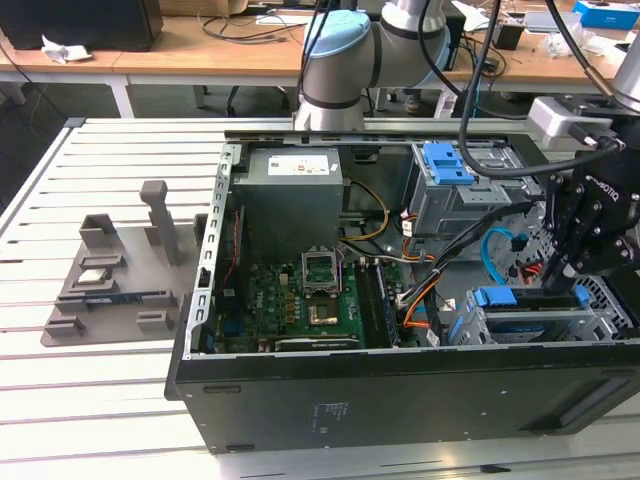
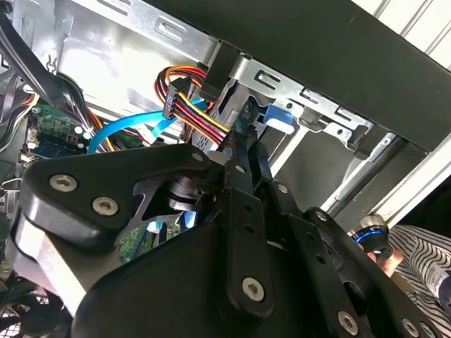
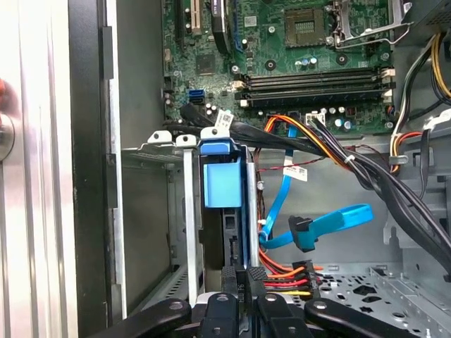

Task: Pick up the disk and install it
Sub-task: 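Insert the first disk wire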

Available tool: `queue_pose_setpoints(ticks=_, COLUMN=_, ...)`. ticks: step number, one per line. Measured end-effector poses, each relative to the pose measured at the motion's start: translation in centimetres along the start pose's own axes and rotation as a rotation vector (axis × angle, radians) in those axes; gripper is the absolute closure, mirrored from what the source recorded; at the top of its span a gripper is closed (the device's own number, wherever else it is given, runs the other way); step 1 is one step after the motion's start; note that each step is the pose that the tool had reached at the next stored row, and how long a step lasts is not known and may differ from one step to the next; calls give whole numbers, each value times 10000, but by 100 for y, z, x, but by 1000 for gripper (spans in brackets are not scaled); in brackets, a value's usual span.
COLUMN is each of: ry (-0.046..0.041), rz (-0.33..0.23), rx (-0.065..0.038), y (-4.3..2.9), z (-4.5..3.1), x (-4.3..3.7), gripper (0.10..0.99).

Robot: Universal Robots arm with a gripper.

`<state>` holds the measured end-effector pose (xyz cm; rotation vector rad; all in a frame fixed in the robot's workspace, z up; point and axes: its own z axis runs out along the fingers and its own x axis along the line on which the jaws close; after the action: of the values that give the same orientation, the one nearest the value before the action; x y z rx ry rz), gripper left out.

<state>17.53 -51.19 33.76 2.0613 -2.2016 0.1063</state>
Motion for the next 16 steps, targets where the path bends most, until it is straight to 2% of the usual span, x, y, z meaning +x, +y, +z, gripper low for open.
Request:
queue_pose_setpoints(ticks=3, ry=-70, rz=-38, rx=0, y=4, z=23, x=-1, gripper=918)
queue_pose_setpoints(ticks=8, ry=-77, rz=-43, rx=0, y=8, z=63, x=0, gripper=918)
queue_pose_setpoints(ticks=14, ry=-79, rz=-43, rx=0, y=8, z=72, x=-1, gripper=918)
queue_pose_setpoints(ticks=16, ry=-111, rz=-44, rx=-5, y=8, z=86, x=-4, gripper=906)
